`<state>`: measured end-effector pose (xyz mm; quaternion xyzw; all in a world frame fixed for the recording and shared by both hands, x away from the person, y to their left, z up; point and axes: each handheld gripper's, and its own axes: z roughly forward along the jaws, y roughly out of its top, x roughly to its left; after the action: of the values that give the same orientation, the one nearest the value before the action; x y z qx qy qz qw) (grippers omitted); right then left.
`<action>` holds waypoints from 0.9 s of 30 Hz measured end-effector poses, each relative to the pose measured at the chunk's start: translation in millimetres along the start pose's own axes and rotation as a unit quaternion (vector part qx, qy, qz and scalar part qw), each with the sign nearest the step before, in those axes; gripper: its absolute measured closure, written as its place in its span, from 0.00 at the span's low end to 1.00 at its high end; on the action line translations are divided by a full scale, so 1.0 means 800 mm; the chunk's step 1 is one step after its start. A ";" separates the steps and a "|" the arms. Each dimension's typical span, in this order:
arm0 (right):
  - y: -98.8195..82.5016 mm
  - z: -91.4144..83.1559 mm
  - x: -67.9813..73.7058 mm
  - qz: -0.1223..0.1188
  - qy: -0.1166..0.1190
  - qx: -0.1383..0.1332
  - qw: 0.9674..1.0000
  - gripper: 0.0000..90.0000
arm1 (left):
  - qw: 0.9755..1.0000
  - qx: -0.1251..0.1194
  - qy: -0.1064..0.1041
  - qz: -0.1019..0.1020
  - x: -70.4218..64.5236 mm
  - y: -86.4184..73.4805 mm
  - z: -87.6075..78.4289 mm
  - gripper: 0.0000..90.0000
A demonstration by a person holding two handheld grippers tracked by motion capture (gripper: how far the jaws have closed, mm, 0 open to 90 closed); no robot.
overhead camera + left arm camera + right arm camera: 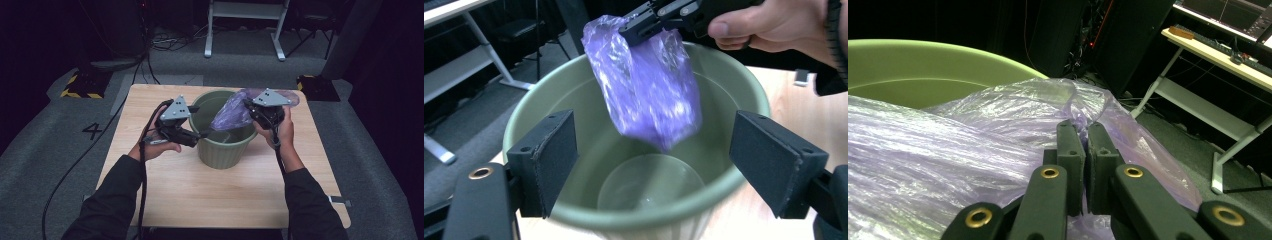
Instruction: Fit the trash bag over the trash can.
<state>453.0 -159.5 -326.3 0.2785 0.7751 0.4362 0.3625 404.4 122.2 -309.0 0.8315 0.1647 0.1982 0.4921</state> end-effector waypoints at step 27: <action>0.011 -0.021 0.025 -0.010 0.056 -0.037 0.998 0.93 | 0.992 0.102 0.044 0.053 -0.002 0.016 0.081 0.87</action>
<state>428.6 -148.4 -318.9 0.2319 0.7806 0.4755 0.3327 436.4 66.6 -326.3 0.8752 0.1618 0.2427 0.3860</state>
